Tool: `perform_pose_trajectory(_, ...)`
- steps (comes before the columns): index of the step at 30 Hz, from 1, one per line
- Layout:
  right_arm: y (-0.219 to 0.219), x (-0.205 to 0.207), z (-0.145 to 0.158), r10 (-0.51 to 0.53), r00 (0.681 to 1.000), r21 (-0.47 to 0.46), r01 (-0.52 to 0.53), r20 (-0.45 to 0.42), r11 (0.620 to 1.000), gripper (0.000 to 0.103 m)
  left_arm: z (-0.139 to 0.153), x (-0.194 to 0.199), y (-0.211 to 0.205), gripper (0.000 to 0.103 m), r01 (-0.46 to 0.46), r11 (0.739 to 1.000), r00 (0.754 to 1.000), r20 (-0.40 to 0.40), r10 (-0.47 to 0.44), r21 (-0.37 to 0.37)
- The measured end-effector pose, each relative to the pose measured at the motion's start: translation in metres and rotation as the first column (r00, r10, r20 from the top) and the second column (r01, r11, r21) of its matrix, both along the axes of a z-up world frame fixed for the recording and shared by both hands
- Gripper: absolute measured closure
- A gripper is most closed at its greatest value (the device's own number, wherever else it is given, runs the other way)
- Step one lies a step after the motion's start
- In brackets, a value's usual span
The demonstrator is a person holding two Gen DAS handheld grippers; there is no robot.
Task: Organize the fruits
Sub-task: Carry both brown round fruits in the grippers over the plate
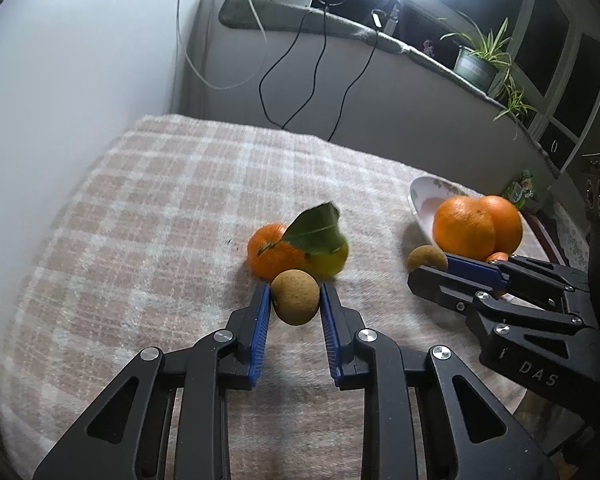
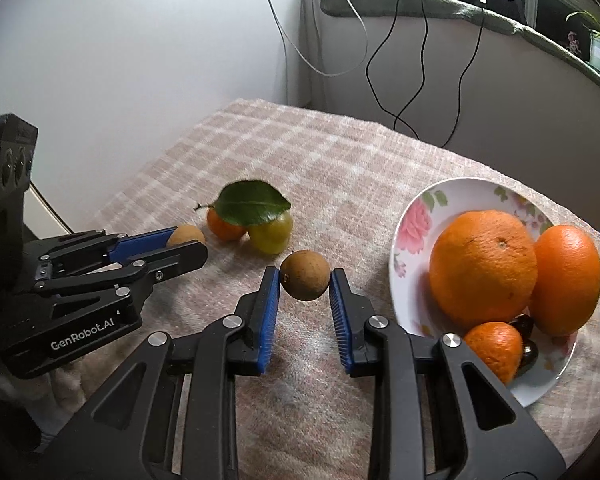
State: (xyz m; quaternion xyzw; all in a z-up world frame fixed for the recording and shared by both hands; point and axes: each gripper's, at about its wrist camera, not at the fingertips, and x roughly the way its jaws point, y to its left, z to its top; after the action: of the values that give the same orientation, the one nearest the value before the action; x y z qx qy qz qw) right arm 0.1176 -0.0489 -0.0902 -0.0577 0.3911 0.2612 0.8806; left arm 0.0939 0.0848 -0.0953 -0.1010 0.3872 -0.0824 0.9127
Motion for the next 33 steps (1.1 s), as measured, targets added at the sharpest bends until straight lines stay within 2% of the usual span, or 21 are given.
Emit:
perform_pose_trajectory(5, -0.022, 0.002, 0.017, -0.009, 1.000, 0.047, 0.009, 0.010, 0.999, 0.076, 0.012, 0.003, -0.013, 0.080, 0.024, 1.000, 0.999, 0.026, -0.024, 0.002)
perform_pose_trajectory(14, -0.077, 0.023, 0.039, -0.078, 0.996, 0.076, 0.074, 0.043, 0.994, 0.076, 0.025, 0.023, -0.044, 0.079, 0.077, 0.997, 0.996, 0.046, -0.077, -0.013)
perform_pose_trajectory(23, -0.117, 0.045, 0.044, -0.127, 0.990, 0.070, 0.123, 0.062, 0.990, 0.076, 0.034, 0.048, -0.076, 0.080, 0.128, 0.991, 0.990, 0.063, -0.126, -0.026)
perform_pose_trajectory(33, -0.131, 0.069, 0.040, -0.128, 0.990, 0.057, 0.125, 0.059, 0.991, 0.076, 0.035, 0.073, -0.103, 0.080, 0.163, 0.986, 0.985, 0.064, -0.162, -0.026)
